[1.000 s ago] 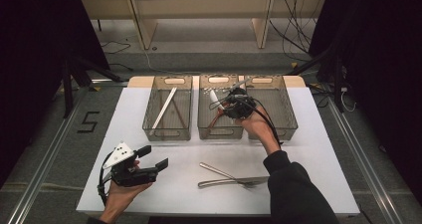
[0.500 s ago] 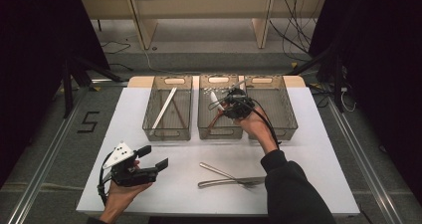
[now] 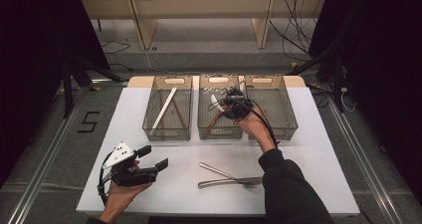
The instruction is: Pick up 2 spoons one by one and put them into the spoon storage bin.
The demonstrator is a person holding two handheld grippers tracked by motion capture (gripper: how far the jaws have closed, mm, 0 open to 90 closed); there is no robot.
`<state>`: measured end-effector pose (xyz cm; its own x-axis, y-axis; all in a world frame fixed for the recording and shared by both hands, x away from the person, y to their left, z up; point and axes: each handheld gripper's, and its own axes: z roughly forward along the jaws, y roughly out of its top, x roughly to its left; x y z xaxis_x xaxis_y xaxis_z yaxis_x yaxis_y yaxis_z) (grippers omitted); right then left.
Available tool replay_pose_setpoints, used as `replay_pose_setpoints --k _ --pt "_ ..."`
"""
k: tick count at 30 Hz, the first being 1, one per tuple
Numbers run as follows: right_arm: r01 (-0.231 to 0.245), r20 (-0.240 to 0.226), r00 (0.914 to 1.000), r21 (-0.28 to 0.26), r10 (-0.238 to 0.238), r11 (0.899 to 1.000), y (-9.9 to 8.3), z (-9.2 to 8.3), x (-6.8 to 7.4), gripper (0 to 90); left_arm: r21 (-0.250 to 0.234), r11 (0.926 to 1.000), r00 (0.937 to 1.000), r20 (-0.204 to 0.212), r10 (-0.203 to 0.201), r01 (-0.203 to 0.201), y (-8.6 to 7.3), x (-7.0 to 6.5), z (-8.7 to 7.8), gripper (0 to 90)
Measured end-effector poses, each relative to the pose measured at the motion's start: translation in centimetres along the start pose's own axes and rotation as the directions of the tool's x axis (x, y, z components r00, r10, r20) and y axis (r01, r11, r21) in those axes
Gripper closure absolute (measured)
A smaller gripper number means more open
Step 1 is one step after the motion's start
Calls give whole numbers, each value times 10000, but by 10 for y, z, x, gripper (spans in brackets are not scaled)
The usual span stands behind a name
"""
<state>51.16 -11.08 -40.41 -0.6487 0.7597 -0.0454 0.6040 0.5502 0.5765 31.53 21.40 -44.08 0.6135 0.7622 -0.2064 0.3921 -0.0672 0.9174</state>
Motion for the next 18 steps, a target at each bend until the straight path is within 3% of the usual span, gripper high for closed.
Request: replay_pose_setpoints --k 6,11,18 --pt "125 -147 9998 103 -123 9999 0 3 1 842 35 10000 10000 14 -9 9 0 0 0 171" --pt "5 -416 9991 -67 -8 10000 0 0 1 690 71 10000 10000 24 -38 38 0 0 1 165" --pt "-19 -479 9989 -401 0 9992 -1 -12 -1 570 94 10000 10000 21 -26 25 0 0 1 165"
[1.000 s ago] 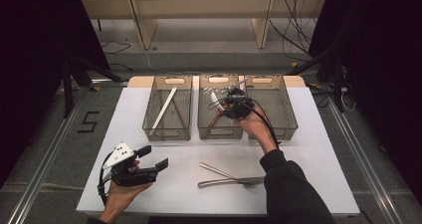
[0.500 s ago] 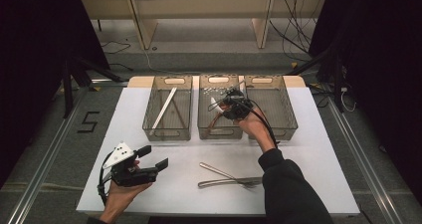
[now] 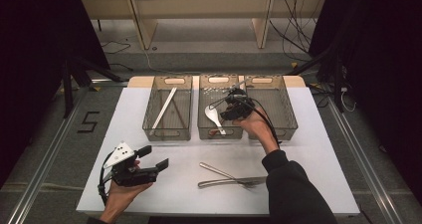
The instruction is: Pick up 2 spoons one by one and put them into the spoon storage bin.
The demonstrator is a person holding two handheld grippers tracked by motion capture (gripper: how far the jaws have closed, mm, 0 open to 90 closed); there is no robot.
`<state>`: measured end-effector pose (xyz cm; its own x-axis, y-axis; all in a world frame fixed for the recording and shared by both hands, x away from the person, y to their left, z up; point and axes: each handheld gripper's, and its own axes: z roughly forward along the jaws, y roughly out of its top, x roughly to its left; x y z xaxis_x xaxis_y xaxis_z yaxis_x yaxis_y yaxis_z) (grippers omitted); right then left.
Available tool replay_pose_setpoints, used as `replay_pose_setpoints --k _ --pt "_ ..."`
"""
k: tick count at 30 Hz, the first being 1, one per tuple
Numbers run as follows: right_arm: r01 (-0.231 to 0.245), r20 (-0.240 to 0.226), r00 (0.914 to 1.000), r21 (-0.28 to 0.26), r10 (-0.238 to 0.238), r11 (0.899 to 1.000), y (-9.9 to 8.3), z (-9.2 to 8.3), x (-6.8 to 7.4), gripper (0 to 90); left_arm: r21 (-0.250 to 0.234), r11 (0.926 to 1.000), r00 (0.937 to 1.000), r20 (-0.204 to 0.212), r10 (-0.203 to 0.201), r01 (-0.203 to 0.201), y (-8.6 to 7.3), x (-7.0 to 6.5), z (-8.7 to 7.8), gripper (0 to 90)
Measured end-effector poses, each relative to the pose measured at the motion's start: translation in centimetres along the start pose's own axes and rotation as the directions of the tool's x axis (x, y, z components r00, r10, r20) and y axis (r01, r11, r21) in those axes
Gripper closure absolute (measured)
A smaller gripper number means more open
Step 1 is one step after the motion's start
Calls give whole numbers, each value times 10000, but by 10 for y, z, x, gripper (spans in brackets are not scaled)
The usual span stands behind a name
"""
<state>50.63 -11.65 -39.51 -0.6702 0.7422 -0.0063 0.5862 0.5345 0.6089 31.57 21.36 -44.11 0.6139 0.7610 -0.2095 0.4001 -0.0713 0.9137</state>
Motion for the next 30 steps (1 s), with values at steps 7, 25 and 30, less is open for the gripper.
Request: replay_pose_setpoints --k 7,25,30 --pt "127 -99 9999 -362 -130 9993 -3 -16 6 462 20 10000 10000 12 1 -1 0 1 0 164" --pt "707 -935 9924 -985 -799 9926 -35 -59 31 353 15 10000 10000 -3 4 -4 0 1 0 163" --pt "918 -1201 9875 -884 -1021 9918 -50 -61 39 342 20 10000 10000 -11 6 -6 0 1 0 163"
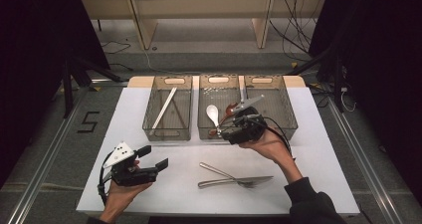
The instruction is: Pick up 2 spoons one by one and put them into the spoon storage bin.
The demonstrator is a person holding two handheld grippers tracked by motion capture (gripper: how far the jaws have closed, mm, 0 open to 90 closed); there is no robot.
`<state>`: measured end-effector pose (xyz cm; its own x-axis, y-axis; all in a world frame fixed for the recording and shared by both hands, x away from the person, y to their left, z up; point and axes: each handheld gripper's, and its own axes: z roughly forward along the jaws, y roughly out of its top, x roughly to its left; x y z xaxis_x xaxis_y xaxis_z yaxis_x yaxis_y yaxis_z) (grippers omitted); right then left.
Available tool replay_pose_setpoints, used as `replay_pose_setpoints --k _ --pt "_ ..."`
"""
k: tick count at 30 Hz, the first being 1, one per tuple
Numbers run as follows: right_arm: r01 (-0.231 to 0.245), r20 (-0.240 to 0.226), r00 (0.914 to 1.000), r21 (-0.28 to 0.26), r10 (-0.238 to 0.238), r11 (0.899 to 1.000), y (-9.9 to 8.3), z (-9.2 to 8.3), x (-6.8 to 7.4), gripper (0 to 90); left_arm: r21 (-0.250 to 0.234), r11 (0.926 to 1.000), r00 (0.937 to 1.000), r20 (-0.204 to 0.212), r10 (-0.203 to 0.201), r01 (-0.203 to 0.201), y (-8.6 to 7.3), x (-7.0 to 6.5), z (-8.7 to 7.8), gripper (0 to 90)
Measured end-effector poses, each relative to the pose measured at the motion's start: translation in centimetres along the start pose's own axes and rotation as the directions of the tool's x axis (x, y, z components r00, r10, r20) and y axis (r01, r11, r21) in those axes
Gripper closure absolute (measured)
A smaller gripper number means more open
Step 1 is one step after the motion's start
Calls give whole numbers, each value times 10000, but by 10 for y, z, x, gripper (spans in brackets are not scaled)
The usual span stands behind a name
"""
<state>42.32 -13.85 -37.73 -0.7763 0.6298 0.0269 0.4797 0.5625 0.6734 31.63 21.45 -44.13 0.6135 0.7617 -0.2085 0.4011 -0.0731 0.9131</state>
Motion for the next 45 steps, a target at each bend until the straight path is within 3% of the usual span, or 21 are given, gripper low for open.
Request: replay_pose_setpoints --k 15,31,45 --pt "181 -342 9993 101 -177 9998 -34 -2 17 326 23 10000 10000 -58 -37 37 0 2 1 163" --pt "495 -693 9966 545 -457 9973 -53 -3 27 303 -5 10000 10000 -19 -76 76 2 2 3 163" --pt "948 -790 9932 1157 -859 9888 -62 5 38 296 -52 9999 10000 -5 -87 87 1 3 1 162"
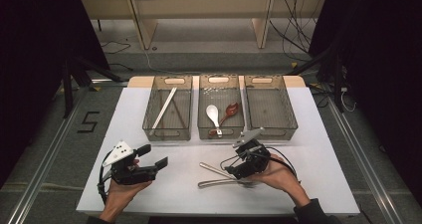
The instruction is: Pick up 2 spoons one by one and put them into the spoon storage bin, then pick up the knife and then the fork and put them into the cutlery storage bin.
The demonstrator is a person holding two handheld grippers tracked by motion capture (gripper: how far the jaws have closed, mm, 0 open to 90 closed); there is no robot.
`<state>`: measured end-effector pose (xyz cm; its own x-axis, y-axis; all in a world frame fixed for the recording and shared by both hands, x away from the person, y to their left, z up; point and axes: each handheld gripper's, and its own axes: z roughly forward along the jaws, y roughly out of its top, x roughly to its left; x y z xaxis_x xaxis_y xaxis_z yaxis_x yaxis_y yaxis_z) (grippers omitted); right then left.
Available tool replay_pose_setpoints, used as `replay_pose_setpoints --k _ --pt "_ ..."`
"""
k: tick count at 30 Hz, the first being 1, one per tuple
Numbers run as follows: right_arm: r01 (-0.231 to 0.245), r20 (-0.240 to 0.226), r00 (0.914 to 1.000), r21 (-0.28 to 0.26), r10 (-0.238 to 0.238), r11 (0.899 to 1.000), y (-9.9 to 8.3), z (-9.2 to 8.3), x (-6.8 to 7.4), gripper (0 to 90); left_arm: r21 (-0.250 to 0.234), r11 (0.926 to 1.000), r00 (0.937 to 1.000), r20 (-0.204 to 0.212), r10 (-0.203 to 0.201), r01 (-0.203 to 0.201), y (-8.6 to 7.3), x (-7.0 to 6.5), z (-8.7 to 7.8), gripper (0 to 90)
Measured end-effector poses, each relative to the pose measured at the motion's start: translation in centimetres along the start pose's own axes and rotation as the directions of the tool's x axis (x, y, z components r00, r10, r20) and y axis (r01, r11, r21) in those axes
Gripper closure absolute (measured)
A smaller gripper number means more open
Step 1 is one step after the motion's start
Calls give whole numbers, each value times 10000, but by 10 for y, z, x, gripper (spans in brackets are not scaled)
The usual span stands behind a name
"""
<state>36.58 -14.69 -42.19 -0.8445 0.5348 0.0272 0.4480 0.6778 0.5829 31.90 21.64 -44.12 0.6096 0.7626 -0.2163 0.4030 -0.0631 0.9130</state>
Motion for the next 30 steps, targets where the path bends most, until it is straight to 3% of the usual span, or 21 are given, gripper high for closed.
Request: replay_pose_setpoints --k 15,24,30 --pt "489 -89 9988 565 -484 9972 -5 3 8 287 59 10000 10000 47 66 -67 1 -1 3 163" --pt "1113 -158 9938 1193 -1103 9866 -7 6 16 342 64 9998 9998 34 200 -200 1 -2 1 163" --pt "1568 -156 9876 1671 -1564 9734 -11 10 22 396 86 9997 9997 83 239 -240 0 -3 2 163"
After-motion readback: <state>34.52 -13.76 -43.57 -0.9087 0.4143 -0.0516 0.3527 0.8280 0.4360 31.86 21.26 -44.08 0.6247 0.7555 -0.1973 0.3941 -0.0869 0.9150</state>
